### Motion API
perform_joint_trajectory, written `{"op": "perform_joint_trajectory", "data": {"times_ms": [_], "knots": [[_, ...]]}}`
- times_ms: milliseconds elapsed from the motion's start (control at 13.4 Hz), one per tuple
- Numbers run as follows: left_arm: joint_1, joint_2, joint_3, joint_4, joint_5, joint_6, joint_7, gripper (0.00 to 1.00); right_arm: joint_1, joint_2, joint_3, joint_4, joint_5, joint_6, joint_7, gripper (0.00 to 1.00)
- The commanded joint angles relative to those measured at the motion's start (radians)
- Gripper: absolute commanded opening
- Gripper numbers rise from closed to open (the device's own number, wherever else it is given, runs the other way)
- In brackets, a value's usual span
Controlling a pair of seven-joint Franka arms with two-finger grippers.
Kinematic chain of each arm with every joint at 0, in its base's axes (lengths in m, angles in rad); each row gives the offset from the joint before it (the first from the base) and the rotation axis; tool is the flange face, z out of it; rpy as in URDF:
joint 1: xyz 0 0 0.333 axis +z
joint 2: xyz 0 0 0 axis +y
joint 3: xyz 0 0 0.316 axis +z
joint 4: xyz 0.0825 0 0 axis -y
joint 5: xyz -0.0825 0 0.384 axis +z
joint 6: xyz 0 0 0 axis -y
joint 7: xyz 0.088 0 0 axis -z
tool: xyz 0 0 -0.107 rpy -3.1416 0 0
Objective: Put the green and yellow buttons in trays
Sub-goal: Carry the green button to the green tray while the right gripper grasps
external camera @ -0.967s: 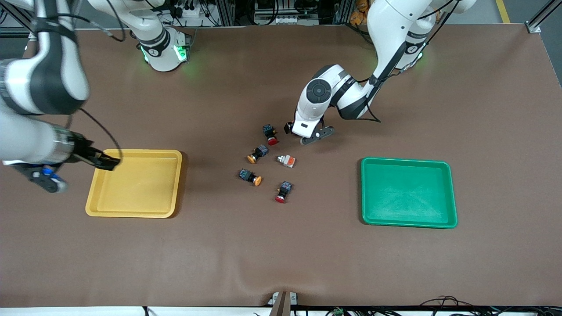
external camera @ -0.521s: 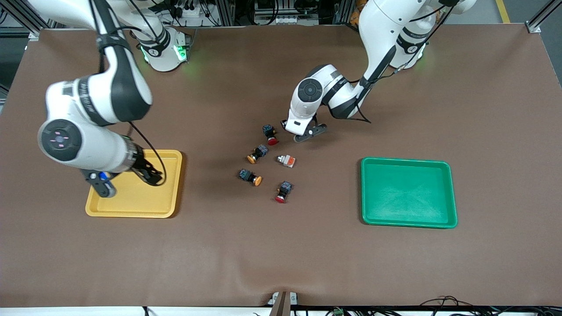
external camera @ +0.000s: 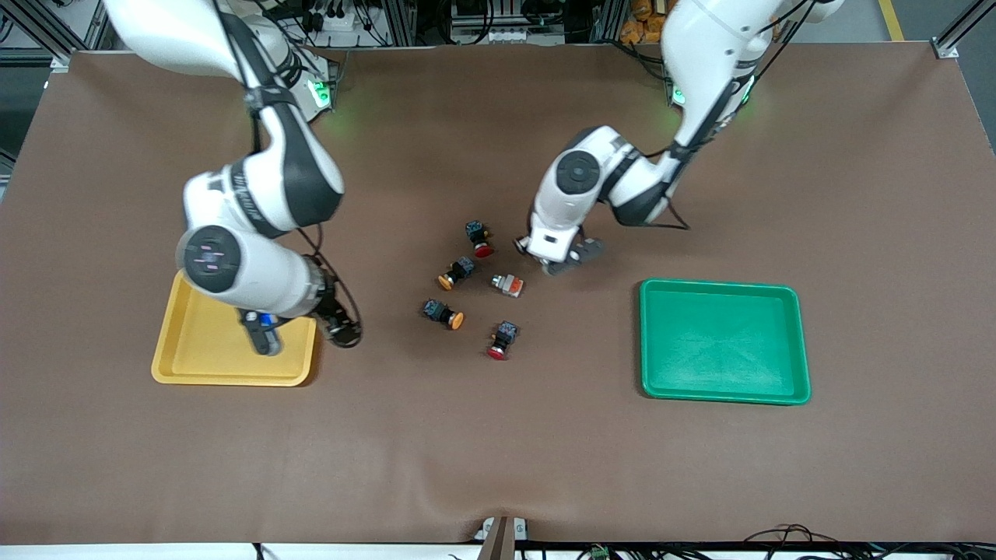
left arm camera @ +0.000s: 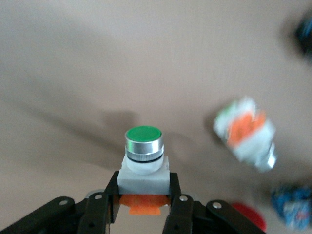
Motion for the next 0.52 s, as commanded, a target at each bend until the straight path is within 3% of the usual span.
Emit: {"op": "perform_joint_trajectory", "data": {"times_ms": [0, 223, 446], "knots": [[0.109, -0.058, -0.007, 0.07, 0.064, -0.152, 0.035, 0.0, 0.067, 0.003, -0.004, -0.078, 0.017, 0.099, 0.003, 1.0], [0.236, -0.055, -0.006, 0.179, 0.067, -0.315, 0.252, 0.0, 0.144, 0.006, 0.018, -0.135, 0.017, 0.216, -0.01, 1.0], [0.375, -0.036, -0.006, 0.19, 0.095, -0.322, 0.464, 0.0, 0.199, 0.05, 0.026, -0.158, 0.017, 0.262, -0.081, 1.0]]}}
